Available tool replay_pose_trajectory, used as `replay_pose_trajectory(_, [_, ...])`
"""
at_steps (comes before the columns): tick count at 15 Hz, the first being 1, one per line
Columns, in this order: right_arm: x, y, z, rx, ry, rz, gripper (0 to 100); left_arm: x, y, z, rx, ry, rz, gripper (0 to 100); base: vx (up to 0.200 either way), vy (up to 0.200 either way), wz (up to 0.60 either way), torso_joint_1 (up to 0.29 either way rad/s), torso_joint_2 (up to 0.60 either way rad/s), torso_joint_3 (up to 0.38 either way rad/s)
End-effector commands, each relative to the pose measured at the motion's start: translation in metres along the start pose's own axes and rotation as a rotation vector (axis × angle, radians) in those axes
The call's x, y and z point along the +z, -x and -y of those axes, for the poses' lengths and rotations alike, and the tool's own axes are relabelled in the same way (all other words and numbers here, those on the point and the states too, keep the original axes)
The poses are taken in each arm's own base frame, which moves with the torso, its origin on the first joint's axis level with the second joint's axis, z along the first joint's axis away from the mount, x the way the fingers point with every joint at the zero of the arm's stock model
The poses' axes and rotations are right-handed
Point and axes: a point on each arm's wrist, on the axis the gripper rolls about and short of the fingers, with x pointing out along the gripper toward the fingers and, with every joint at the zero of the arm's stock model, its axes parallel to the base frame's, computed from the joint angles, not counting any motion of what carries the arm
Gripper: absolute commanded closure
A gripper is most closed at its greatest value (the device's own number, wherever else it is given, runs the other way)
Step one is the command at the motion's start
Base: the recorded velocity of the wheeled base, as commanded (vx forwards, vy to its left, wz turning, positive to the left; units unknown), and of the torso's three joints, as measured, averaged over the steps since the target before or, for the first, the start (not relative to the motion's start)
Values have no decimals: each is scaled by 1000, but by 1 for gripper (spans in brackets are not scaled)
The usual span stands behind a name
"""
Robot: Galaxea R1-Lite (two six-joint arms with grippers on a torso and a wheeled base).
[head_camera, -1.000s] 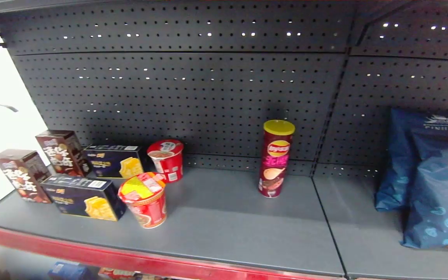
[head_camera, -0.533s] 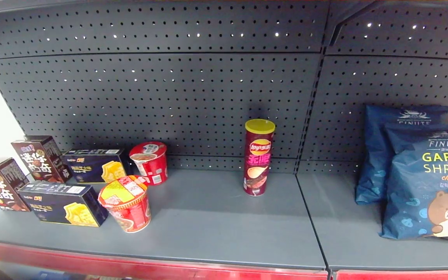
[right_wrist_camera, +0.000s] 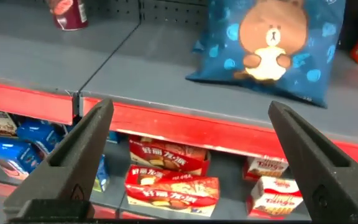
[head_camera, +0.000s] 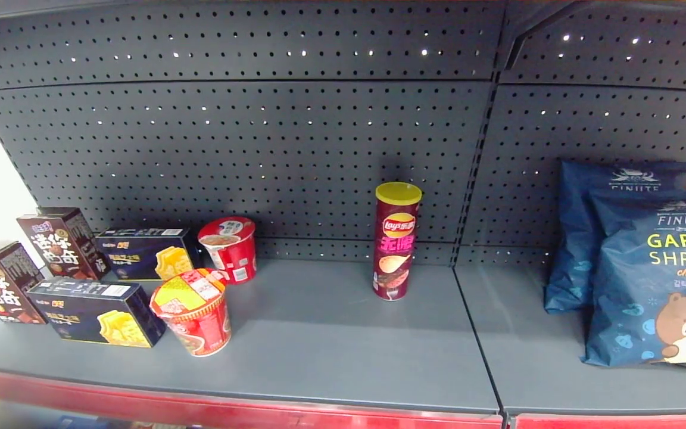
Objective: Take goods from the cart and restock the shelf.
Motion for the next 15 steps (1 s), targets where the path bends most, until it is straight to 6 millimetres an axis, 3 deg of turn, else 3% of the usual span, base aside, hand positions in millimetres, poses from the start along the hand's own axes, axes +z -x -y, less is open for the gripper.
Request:
replay_pose_trajectory(1, [0, 1, 0, -24, 7, 10, 0, 7, 10, -1, 9, -4, 24, 100, 0, 0, 0, 0, 0, 0])
replay_pose_trajectory(2, [-1, 2, 0, -58, -9, 20, 0, 9, 13, -2, 10, -6, 5, 100, 0, 0, 0, 0, 0, 0])
replay_pose_trajectory(3, [64, -16, 10, -140, -289, -5, 0, 7, 14, -2, 2, -11, -30, 100, 0, 0, 0, 0, 0, 0])
replay_pose_trajectory(4, [173, -52, 21, -109, -247, 171, 0, 4, 13, -2, -1, -13, -48, 100, 0, 0, 0, 0, 0, 0])
replay_pose_trajectory(5, [188, -87, 25, -96, -131, 130, 0, -1, 11, -1, -8, -15, -64, 100, 0, 0, 0, 0, 0, 0])
replay_pose_trajectory(6, [186, -94, 24, -76, -71, 132, 0, -5, 11, -1, -14, -14, -73, 100, 0, 0, 0, 0, 0, 0])
replay_pose_trajectory(7, [156, -96, 16, 52, -1, 33, 0, -8, 10, 0, -25, -15, -86, 100, 0, 0, 0, 0, 0, 0])
replay_pose_trajectory(8, [144, -98, 10, 139, 69, -10, 0, -12, 10, 0, -34, -14, -97, 100, 0, 0, 0, 0, 0, 0])
replay_pose_trajectory(11, [152, -115, 0, 259, 79, -23, 0, -19, 9, 1, -56, -15, -117, 100, 0, 0, 0, 0, 0, 0])
replay_pose_trajectory(12, [162, -142, -14, 363, 52, -59, 0, -18, 8, 1, -58, -14, -123, 100, 0, 0, 0, 0, 0, 0])
replay_pose_trajectory(15, [169, -172, -35, 487, 5, -106, 0, -15, 3, 2, -64, 14, -147, 100, 0, 0, 0, 0, 0, 0])
